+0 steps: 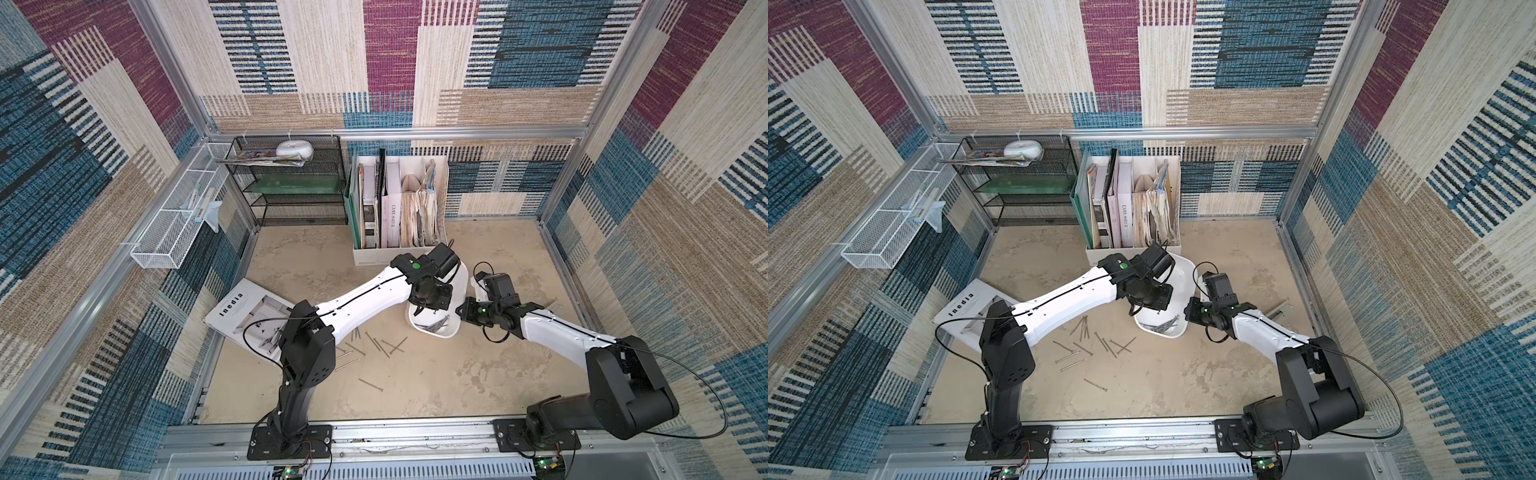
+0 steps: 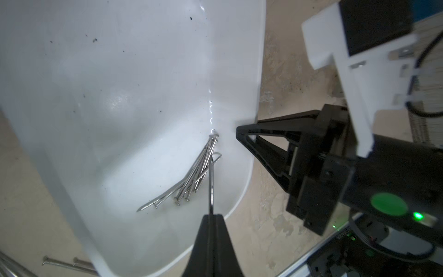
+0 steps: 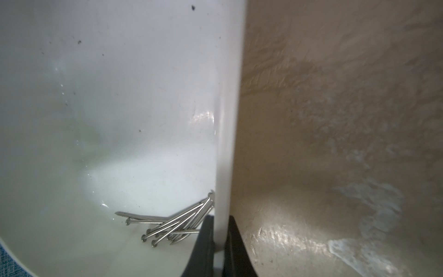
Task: Put the nails on the desktop into the storage box
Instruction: Place the nail in the storage box.
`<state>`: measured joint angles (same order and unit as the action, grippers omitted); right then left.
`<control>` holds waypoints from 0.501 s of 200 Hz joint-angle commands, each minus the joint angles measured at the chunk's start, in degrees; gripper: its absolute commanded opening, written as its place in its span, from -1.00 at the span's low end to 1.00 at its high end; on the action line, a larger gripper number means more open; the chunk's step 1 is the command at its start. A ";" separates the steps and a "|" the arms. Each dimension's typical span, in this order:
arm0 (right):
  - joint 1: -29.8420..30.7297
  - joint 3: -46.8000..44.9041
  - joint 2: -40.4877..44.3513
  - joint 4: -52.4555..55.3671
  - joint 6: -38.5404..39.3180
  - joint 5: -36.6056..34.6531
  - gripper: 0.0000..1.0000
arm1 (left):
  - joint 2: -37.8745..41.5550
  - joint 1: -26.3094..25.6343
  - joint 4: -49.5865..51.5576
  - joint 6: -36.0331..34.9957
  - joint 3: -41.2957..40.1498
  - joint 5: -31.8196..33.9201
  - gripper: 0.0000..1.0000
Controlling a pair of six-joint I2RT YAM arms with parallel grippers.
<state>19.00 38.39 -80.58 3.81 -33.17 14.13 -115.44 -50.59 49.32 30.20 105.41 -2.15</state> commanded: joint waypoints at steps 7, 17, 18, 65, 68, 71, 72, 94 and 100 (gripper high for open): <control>0.29 -1.39 0.58 -2.41 -2.01 -0.83 -1.00 | -2.43 0.08 -2.38 1.50 -1.29 4.26 -1.00; 0.30 -1.80 0.58 -3.00 -2.43 -0.68 -1.00 | -3.13 0.10 -3.11 1.53 -2.10 5.92 -1.00; 0.31 -1.81 0.59 -3.01 -2.47 -0.68 -1.00 | -3.13 0.12 -3.19 1.53 -2.20 6.02 -1.00; 0.92 -2.32 0.53 -3.55 -3.12 -0.06 -1.00 | -5.99 0.05 -5.17 2.66 -4.00 8.11 -1.00; 0.92 -2.21 0.46 -3.55 -3.13 -0.08 -1.00 | -6.10 0.05 -5.48 2.74 -4.27 8.05 -1.00; 0.94 -2.18 0.50 -3.51 -3.06 -0.07 -1.00 | -6.23 0.05 -5.74 2.83 -4.40 7.97 -1.00; 0.90 -2.18 0.46 -3.53 -3.10 -0.07 -1.00 | -6.31 0.05 -5.82 2.88 -4.45 7.87 -1.00; 1.12 -2.01 0.38 -3.29 -2.94 0.02 -1.00 | -6.55 0.08 -6.92 3.27 -5.72 7.30 -0.64; 1.08 -1.89 0.40 -3.10 -2.89 0.01 -1.00 | -6.16 0.10 -7.13 3.20 -6.11 7.11 -0.59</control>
<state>19.92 36.38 -80.12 0.16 -36.34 14.26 -121.91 -50.52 44.16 32.56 100.22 4.64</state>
